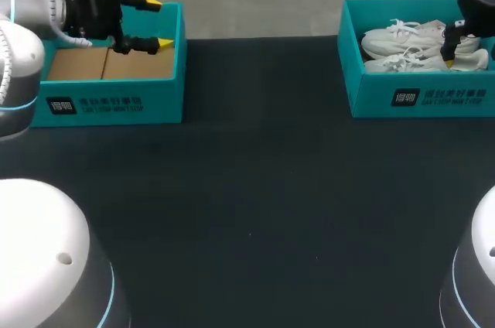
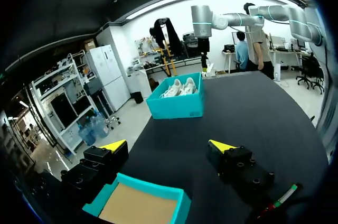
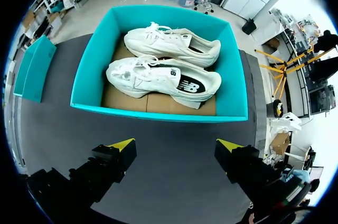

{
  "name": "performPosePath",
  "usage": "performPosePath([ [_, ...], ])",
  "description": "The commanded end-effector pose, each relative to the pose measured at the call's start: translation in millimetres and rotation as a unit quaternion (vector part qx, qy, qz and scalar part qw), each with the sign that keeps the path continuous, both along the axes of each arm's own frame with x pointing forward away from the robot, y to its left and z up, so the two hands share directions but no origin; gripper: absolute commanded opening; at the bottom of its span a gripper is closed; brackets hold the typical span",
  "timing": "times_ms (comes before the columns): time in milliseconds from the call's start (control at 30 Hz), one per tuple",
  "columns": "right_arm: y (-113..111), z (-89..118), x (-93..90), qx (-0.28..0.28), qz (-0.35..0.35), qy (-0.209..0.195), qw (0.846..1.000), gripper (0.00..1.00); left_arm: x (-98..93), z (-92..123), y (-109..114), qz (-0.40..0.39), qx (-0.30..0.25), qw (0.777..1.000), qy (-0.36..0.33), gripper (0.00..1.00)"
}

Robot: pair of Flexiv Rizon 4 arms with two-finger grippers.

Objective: Take the shoe out of the shoebox, open the shoe tongue, remove and reinsert the insole, then place the shoe into the shoebox

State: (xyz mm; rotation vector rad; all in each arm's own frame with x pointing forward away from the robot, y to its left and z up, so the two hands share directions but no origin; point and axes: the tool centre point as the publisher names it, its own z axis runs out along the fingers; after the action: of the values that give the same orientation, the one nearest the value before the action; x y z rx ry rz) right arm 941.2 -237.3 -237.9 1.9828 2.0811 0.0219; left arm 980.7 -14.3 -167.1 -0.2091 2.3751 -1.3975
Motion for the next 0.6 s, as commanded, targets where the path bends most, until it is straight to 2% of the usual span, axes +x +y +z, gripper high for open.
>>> performPosePath([
  [33,-0.1,-0.5,-0.9,0.0,0.0,-0.001,1.0,1.0,-3.2,2.2,-4.2,0.102,0.007,0.987,0.123,1.0],
  [67,-0.1,-0.5,-0.9,0.0,0.0,-0.001,1.0,1.0,-2.0,-0.5,-3.4,0.13,0.023,0.973,0.189,1.0],
  [100,-0.1,-0.5,-0.9,0.0,0.0,-0.001,1.0,1.0,-3.3,-1.5,-2.9,0.154,0.03,0.962,0.224,1.0],
  [167,-0.1,-0.5,-0.9,0.0,0.0,-0.001,1.0,1.0,-2.7,4.0,-2.9,0.202,0.014,0.931,0.304,1.0],
  [267,-1.9,-3.0,-3.6,0.002,0.0,0.013,1.0,1.0,-3.7,14.6,-4.8,0.243,-0.013,0.898,0.366,1.0],
  [433,-10.8,-4.4,-9.1,0.028,-0.006,0.012,1.0,1.0,-6.4,21.4,-11.5,0.292,-0.034,0.857,0.424,1.0],
  [600,-24.8,-2.1,-10.9,0.067,0.005,0.016,0.998,1.0,-11.6,9.6,-18.6,0.338,-0.028,0.819,0.462,1.0],
])
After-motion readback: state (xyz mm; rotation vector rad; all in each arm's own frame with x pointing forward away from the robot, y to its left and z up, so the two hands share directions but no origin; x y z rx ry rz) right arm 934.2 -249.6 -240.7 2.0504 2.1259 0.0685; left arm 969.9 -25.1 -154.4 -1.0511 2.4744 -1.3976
